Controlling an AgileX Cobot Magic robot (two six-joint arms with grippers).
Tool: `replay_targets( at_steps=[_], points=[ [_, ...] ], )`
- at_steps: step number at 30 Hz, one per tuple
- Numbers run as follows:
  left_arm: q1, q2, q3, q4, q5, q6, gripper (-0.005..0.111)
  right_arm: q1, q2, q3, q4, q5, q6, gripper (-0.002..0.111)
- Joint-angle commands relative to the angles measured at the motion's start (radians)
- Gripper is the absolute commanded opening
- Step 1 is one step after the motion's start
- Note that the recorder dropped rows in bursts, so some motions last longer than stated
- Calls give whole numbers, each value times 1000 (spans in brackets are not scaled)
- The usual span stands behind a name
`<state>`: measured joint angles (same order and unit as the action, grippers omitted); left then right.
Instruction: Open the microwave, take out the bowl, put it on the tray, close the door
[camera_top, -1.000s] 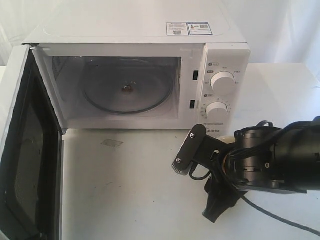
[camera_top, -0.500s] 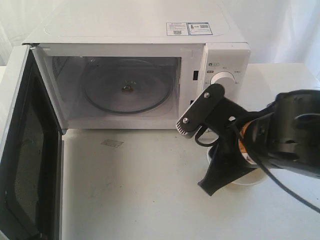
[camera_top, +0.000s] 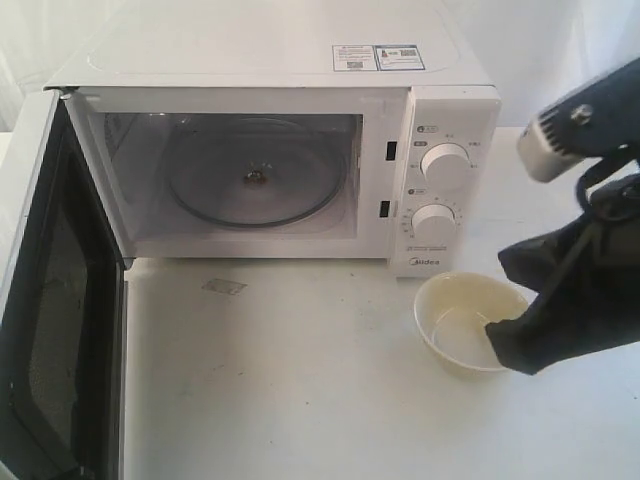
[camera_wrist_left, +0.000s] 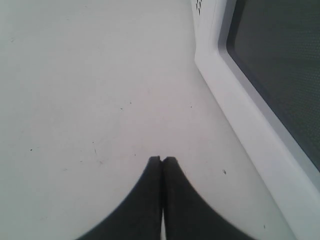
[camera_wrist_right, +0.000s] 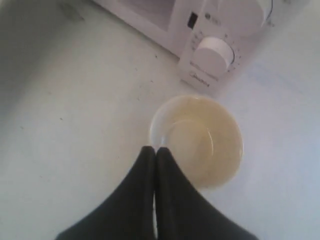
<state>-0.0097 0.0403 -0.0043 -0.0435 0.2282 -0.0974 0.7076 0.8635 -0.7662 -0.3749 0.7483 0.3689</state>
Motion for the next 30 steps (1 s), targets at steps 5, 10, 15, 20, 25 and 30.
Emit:
replay_targets(
  at_steps=[5,10,15,20,25,30],
  points=[
    [-2,-5,4,-4,3,-7,0,1,-236,86,52,-239,-103,0],
    [-2,-5,4,14,-431,25,0,1,-434,162,-17,-221,-103,0],
    [-2,-5,-161,14,-199,23,0,1,-526,198,-68,-166,-103,0],
    [-2,77,-491,-69,210,-273,0,1,-538,208,-70,-177,-103,0],
    [-2,257,-602,-336,531,-155,0,1,-541,208,-48,-180,-96,0],
    [-2,470,-602,-652,494,105,0,1,-541,208,-42,-182,-96,0]
  ],
)
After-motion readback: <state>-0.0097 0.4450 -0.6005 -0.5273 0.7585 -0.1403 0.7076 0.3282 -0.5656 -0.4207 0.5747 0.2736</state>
